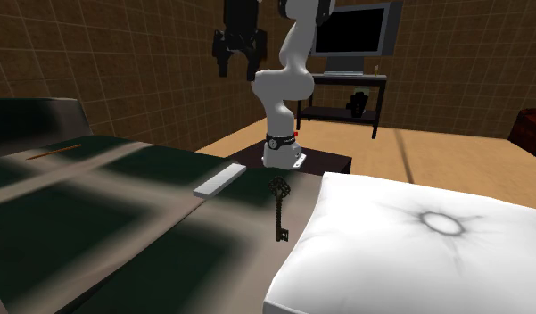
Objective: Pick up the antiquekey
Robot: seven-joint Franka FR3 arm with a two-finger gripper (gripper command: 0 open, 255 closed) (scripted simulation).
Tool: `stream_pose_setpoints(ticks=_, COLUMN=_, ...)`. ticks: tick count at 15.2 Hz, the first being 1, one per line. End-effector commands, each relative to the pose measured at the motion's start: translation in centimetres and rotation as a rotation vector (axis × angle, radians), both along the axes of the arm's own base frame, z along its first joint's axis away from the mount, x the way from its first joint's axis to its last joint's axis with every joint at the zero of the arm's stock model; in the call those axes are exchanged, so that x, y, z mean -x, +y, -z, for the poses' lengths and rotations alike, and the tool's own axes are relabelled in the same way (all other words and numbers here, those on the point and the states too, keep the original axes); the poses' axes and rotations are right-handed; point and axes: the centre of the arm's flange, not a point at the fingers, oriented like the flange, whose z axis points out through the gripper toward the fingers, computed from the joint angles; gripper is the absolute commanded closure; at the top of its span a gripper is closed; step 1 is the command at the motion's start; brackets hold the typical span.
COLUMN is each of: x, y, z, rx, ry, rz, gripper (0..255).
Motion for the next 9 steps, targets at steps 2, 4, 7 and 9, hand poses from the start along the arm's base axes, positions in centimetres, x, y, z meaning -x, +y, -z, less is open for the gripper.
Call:
stream_pose_setpoints(ticks=2, x=-0.4, y=2.7, z=2.8, rx=0.007, ry=-0.042, rz=0.013, gripper=0)
stream_pose_setpoints(ticks=4, x=-0.8, y=4.6, z=4.6, rx=0.013, ry=-0.068, rz=0.021, gripper=0)
stream_pose_setpoints(ticks=7, x=-1.6, y=7.4, z=7.4, rx=0.021, ry=-0.107, rz=0.033, gripper=0)
stream_pose_setpoints(ticks=9, x=-2.1, y=9.3, z=9.2, rx=0.026, ry=-0.133, rz=0.041, gripper=0)
